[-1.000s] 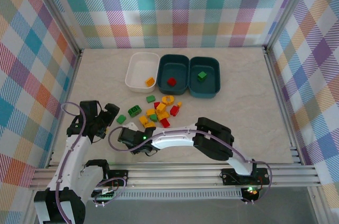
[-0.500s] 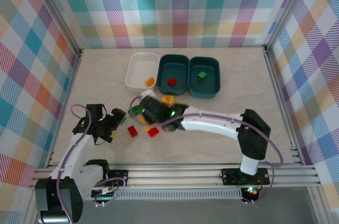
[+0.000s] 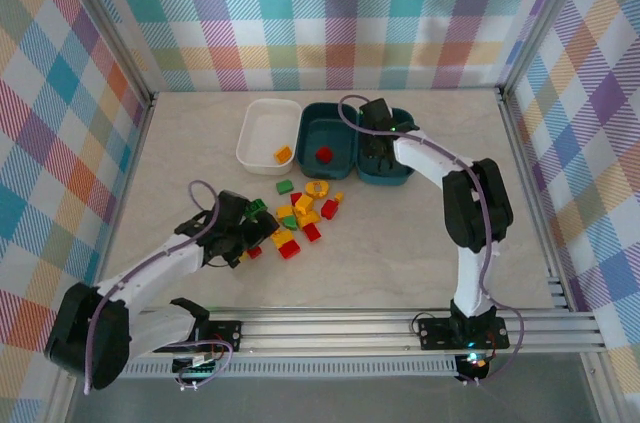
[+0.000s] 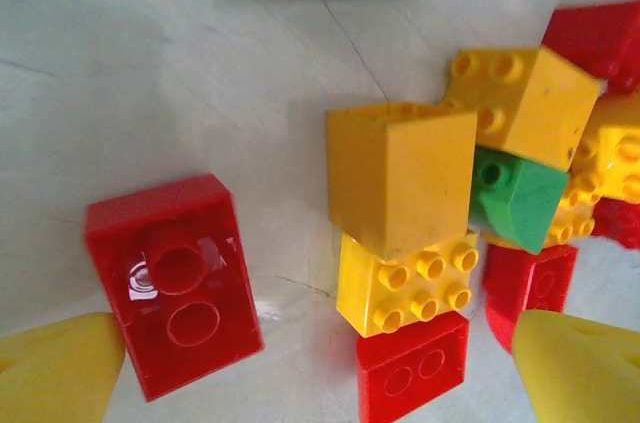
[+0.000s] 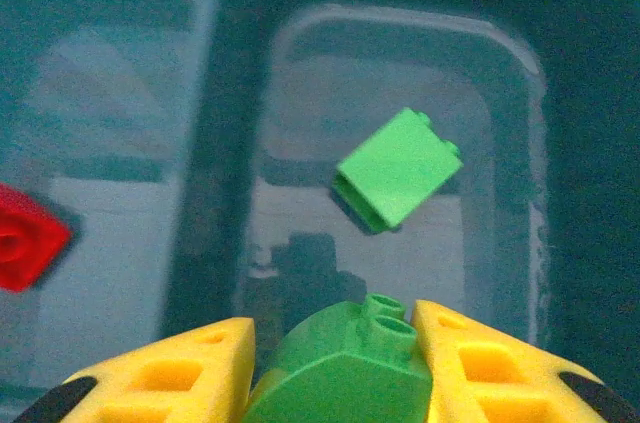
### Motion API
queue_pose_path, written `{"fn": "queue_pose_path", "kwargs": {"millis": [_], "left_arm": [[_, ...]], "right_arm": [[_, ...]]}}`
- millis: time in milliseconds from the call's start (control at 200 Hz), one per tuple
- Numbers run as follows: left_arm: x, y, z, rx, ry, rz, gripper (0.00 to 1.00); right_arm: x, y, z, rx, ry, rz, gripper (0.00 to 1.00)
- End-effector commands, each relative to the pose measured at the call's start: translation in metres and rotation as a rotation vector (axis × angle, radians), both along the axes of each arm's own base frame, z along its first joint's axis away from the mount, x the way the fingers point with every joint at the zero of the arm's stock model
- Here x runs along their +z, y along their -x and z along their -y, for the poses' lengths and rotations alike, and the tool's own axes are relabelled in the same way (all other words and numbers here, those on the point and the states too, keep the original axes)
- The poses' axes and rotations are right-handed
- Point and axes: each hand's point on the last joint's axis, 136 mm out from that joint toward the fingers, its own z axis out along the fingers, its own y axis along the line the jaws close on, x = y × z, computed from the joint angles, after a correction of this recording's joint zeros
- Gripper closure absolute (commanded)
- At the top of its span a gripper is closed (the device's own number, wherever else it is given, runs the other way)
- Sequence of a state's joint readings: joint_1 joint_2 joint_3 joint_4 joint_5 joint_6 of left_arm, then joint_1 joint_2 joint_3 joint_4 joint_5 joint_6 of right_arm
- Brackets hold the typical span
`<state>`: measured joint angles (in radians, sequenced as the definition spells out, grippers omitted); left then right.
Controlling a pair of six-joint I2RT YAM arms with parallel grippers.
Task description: Sort the legos into containers by color
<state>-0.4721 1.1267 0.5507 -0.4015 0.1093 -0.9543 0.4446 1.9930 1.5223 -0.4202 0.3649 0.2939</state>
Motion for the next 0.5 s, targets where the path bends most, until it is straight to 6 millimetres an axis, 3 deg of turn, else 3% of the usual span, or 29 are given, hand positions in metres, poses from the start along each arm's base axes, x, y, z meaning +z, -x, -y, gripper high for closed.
{"fn": "queue_pose_path", "kwargs": {"millis": [0,125,230,300,325,345,430,495], "left_arm": [[0.008,-0.011,0.019,-0.035,-0.038,0.038,0.03],[0.012,-0.013,0.029,-0.058,-0.084,0.051,0.03],[0.018,-0.014,0.025,-0.044,-0.109,0.067,0.03],[0.025,-0.014,0.018,-0.026,-0.128,0.087,0.02],[0.027,-0.014,0.015,-0.019,-0.135,0.097,0.02],[0.03,-0.013,0.012,-0.013,-0.14,0.107,0.02],[0.039,-0.014,-0.001,0.018,-0.169,0.159,0.0],[0.041,-0.014,-0.012,0.043,-0.192,0.181,0.0]], "right_arm": [[-0.003,-0.007,0.003,-0.004,-0.012,-0.052,0.61],[0.001,-0.012,0.01,-0.01,0.018,-0.046,0.39],[0.024,-0.006,0.015,-0.014,0.001,0.004,0.36],[0.05,0.007,0.015,-0.021,-0.038,0.061,0.36],[0.05,0.016,0.014,-0.018,-0.048,0.06,0.36],[0.061,0.023,0.011,-0.011,-0.071,0.082,0.36],[0.068,0.062,-0.023,0.075,-0.149,0.118,0.37],[0.059,0.097,-0.061,0.18,-0.186,0.108,0.4]]}}
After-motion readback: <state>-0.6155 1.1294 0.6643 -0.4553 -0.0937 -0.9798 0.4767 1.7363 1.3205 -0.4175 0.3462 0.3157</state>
